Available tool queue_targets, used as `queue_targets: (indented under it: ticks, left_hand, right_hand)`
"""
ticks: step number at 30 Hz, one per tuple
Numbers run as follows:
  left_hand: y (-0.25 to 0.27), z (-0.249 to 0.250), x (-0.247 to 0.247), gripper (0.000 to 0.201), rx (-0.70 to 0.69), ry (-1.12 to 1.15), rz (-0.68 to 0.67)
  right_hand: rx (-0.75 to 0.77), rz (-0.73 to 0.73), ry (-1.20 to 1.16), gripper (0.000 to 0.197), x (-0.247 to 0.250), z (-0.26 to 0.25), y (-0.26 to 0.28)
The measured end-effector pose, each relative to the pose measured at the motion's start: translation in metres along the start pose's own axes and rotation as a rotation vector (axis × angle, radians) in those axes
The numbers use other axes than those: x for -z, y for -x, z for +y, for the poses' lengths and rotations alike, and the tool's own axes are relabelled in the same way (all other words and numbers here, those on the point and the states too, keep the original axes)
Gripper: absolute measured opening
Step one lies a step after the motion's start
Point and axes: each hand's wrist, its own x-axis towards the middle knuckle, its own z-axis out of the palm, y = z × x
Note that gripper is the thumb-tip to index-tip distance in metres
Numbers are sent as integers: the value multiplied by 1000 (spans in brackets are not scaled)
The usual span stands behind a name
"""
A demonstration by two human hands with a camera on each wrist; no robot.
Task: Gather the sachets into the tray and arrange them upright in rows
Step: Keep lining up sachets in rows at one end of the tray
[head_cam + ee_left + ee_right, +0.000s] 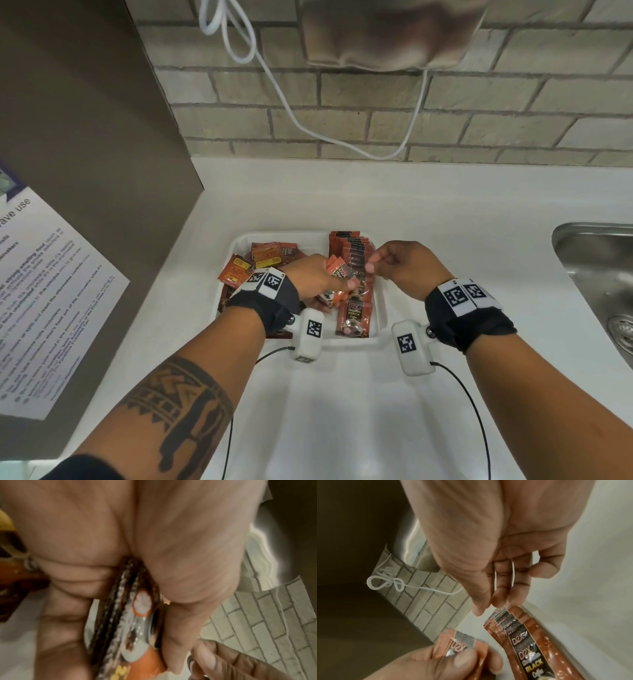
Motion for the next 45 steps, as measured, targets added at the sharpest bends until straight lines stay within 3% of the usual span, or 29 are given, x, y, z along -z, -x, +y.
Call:
queue_targets:
  ticks: [5,10,20,32,41,45]
  left_hand:
    - [10,14,-4,37,98,-613,-136]
    - [-3,14,-28,47,87,-794,-233]
    - [-16,15,-23,43,28,-683,-105]
    - [-32,7,-27,31,-15,-629,-27]
    - [-38,4,-27,36,-7,-600,-22]
    - [-38,3,-28,48,-13,-601,-28]
  right_hand:
    - [-31,27,46,9,0,3,-2]
    - [-97,-13,91,10,-7,4,-6]
    - [-160,-15,168,16,-14,7,-10]
    - [-108,61,214,25,-15,1,-23]
    - [-75,44,201,23,-16,0,-25]
    - [-58,44,188,24,-15,2,-22]
